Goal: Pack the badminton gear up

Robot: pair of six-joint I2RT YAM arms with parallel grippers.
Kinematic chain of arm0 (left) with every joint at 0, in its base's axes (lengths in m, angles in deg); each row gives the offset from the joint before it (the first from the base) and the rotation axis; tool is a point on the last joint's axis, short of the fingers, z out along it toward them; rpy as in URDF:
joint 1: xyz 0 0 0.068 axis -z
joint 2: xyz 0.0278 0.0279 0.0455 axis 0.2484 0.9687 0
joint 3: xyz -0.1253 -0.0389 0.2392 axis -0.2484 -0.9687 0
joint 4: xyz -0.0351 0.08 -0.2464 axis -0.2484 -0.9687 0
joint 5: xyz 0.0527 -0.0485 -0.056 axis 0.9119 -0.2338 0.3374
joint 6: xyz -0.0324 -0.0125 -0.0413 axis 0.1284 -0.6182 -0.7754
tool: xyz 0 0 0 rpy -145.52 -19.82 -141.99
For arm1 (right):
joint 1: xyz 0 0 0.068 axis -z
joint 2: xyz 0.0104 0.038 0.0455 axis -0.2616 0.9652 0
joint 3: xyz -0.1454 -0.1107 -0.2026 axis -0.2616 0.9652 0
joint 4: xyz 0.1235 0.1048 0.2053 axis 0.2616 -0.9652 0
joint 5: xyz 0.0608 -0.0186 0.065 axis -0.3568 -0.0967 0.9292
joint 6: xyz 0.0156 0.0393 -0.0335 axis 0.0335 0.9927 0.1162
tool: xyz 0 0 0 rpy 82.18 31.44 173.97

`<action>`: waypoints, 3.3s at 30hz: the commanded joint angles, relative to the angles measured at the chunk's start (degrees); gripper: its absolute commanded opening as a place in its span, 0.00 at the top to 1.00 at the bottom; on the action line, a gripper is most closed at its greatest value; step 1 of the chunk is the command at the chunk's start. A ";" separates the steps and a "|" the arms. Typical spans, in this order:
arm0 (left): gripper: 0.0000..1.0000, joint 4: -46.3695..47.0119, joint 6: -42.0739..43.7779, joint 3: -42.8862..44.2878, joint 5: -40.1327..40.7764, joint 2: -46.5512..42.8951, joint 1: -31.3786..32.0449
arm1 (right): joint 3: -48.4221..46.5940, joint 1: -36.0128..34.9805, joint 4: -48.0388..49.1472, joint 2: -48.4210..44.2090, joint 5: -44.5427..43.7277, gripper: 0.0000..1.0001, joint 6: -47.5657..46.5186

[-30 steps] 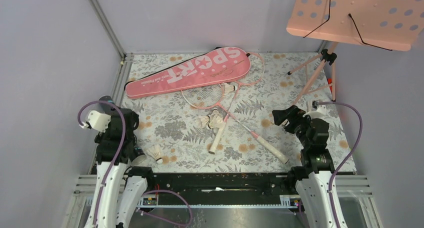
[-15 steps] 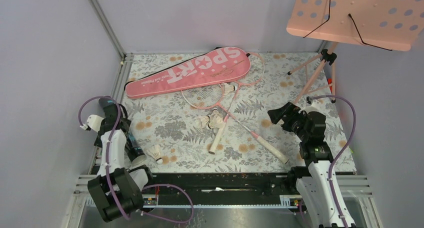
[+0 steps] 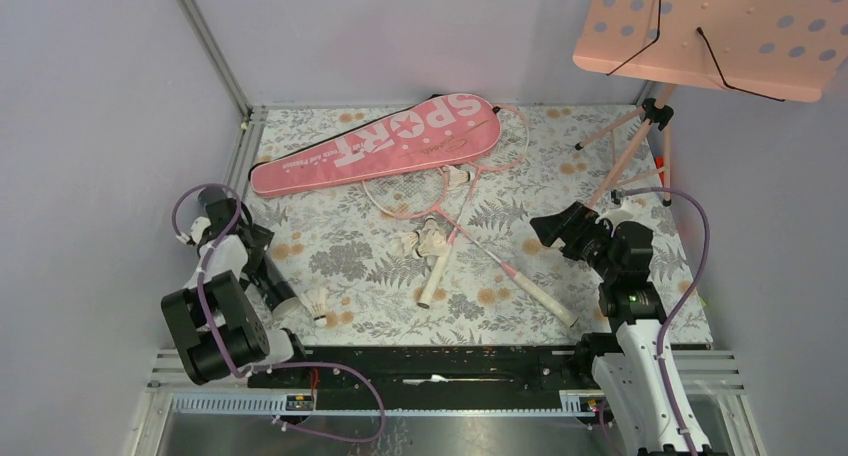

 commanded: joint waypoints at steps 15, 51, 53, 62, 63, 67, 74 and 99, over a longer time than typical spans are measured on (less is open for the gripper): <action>0.60 -0.36 -0.50 2.30 -14.74 -15.75 0.81 | -1.92 0.15 -1.44 -4.61 2.85 0.01 0.65; 0.84 -8.92 -35.83 6.70 2.28 -26.01 44.46 | -20.95 -71.86 28.04 34.62 -27.51 0.29 -37.93; 0.85 -10.47 -36.15 7.55 1.60 -25.63 44.72 | -22.44 -72.36 28.79 37.48 -30.35 0.36 -39.67; 0.86 -18.16 -36.61 11.22 1.07 -24.93 45.21 | -27.93 -73.45 30.72 44.15 -33.56 0.39 -42.39; 0.86 -18.36 -36.67 11.19 0.96 -24.71 45.21 | -28.11 -73.61 31.15 44.38 -33.55 0.40 -42.31; 0.86 -18.72 -37.42 10.74 -0.72 -23.81 45.21 | -27.81 -74.13 33.06 44.42 -34.04 0.40 -41.33; 0.86 -19.45 -37.27 11.84 -0.90 -22.71 45.21 | -26.41 -74.20 32.30 43.39 -33.67 0.40 -42.18; 0.83 -22.74 -37.19 13.24 0.47 -24.39 45.21 | -27.01 -74.34 32.04 44.07 -31.93 1.00 -42.35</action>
